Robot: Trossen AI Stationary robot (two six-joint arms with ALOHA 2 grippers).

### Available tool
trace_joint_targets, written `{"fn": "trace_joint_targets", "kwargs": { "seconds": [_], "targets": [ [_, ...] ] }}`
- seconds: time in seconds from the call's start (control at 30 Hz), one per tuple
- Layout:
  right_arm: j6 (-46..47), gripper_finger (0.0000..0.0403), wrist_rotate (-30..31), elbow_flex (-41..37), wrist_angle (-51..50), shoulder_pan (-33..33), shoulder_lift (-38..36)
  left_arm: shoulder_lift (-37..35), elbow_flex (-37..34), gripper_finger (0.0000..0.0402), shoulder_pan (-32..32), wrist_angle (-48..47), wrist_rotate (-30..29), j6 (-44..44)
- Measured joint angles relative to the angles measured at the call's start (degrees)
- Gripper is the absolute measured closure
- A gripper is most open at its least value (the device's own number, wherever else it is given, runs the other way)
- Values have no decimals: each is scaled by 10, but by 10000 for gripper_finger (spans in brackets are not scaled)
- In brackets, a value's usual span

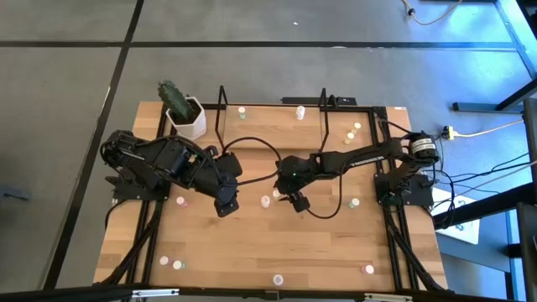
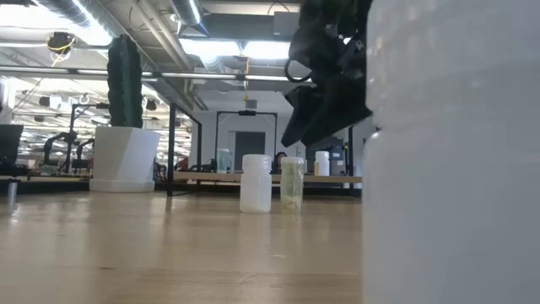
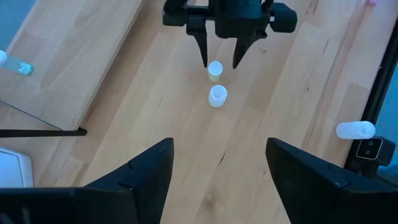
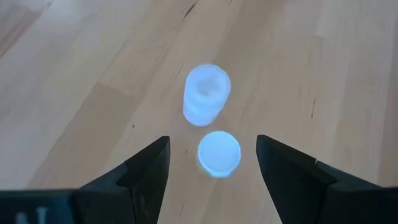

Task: Pick and place medicine bottles onto shelf by color
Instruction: Put the center yellow pill bottle on the shelf

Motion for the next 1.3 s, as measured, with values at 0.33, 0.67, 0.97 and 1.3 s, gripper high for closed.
{"fn": "trace_joint_targets", "kwargs": {
  "seconds": [0.33, 0.67, 0.97, 1.3],
  "targets": [
    [1, 162, -1, 0, 19, 0, 25, 0, 0, 153, 1, 0, 1, 1],
    [-2, 162, 0, 0, 28, 0, 32, 0, 0, 153, 1, 0, 2, 1],
    [1, 162, 0, 0, 30, 0, 45, 0, 0, 153, 1, 0, 2, 1],
    [3, 162, 0, -1, 35, 0, 71, 0, 0, 153, 1, 0, 2, 0]
  ]
}}
